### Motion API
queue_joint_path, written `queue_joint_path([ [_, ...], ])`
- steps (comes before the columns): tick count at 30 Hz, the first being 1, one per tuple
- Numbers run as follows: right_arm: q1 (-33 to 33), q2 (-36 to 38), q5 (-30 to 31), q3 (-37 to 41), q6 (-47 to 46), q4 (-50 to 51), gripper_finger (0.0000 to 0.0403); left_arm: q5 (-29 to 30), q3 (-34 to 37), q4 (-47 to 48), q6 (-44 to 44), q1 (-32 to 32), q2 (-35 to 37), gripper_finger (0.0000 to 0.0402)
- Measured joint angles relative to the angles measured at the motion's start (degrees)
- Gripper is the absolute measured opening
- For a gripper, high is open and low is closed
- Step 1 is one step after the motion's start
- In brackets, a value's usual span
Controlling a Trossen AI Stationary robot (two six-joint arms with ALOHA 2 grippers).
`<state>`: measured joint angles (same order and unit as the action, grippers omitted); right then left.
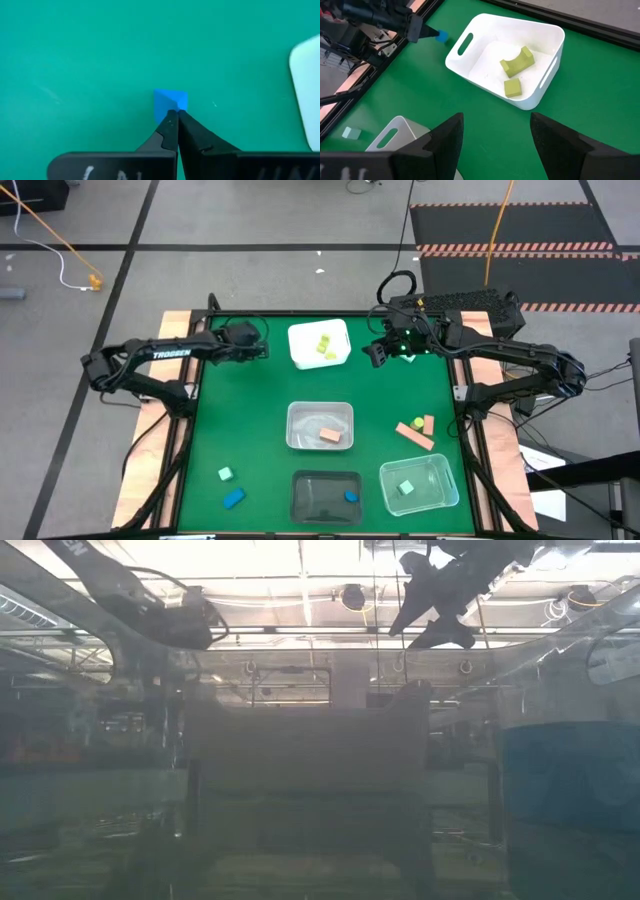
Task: Sort & place blocks by color
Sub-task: Put the top blue block into the black bin
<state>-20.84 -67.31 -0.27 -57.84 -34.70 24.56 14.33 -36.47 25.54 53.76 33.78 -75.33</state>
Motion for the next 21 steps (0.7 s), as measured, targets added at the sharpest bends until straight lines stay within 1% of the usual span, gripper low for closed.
queue_joint_path([
  [4,0.0,0.0,-0.01,0.0,0.7,0.01,0.0219,-0.54,-0.04,-0.04,1.32,-2.0,0.0,0.0],
  [6,0.0,0.0,0.0,0.0,0.87,0.04,0.0219,-2.21,-0.07,-0.17,1.86,-3.64,0.02,0.0],
  [9,0.0,0.0,0.0,0.0,0.89,0.07,0.0219,-4.18,-0.07,-0.22,2.31,-6.86,0.47,0.0],
  [13,0.0,0.0,-0.02,0.0,1.23,0.08,0.0219,-4.96,-0.09,-1.79,4.15,-11.59,1.92,0.0],
  [17,0.0,0.02,0.0,0.0,1.34,0.06,0.0219,-4.15,-0.12,-6.92,6.62,-14.76,4.58,0.0],
  [21,0.0,0.04,0.0,0.0,2.71,-0.18,0.0219,-3.88,-0.17,-17.22,6.69,-17.31,8.61,0.0],
])
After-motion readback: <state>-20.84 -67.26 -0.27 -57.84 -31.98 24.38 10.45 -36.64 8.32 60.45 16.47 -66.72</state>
